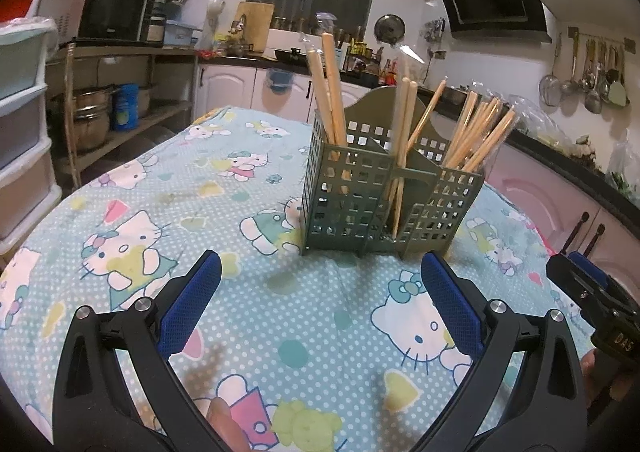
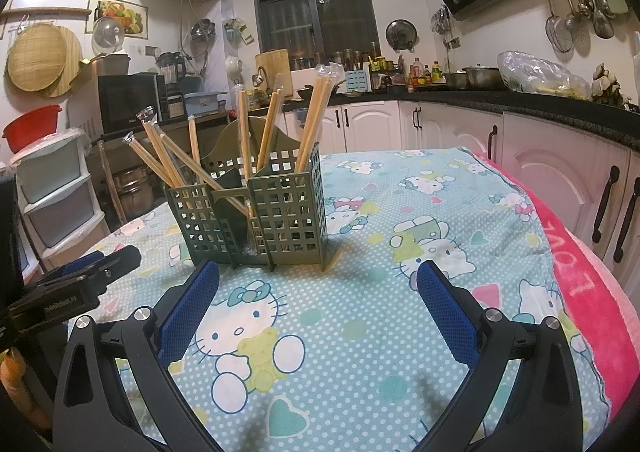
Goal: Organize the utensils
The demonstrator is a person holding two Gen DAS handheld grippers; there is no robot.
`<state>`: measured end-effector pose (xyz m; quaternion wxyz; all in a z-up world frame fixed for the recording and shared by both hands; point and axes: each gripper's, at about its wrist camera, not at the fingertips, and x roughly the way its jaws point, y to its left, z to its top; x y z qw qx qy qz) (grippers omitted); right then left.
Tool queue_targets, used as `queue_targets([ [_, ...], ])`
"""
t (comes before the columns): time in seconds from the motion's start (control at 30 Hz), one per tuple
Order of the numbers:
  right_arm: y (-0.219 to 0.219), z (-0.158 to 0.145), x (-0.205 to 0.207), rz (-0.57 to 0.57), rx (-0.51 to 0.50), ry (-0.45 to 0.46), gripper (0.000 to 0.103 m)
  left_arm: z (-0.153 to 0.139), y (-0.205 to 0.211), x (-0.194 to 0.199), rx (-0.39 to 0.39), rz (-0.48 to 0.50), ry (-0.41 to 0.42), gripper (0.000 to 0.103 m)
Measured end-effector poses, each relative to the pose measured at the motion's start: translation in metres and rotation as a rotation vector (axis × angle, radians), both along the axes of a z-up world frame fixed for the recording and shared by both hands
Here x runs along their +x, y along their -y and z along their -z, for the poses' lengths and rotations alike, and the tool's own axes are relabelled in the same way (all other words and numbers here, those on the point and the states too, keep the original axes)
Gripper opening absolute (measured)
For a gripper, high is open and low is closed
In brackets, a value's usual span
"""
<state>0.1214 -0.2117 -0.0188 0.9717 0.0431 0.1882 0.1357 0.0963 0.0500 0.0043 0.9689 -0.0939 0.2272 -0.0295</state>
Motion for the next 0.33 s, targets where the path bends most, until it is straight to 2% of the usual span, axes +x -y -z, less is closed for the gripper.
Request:
queue_targets([
  [0.13,0.011,-0.007,0.008,0.015,0.009,-0.023,0.096,-0.006,-0.009,0.005,0.014,-0.029,-0.021,0.092],
  [0.17,0.017,-0.010,0.013,0.033,0.005,-0.034,0.096,-0.009,-0.017,0.012,0.029,-0.049,-0.051,0.092],
  [0.23,0.031,-0.015,0.037,0.102,-0.068,-0.116,0.096,-0.009,-0.034,0.026,0.039,-0.075,-0.108,0.092],
  [0.27,0.039,-0.014,0.050,0.148,-0.117,-0.164,0.096,-0.008,-0.051,0.042,0.056,-0.116,-0.175,0.092],
  [0.33,0.067,-0.006,0.087,0.243,-0.213,-0.273,0.096,-0.001,-0.078,0.067,0.082,-0.191,-0.257,0.092],
])
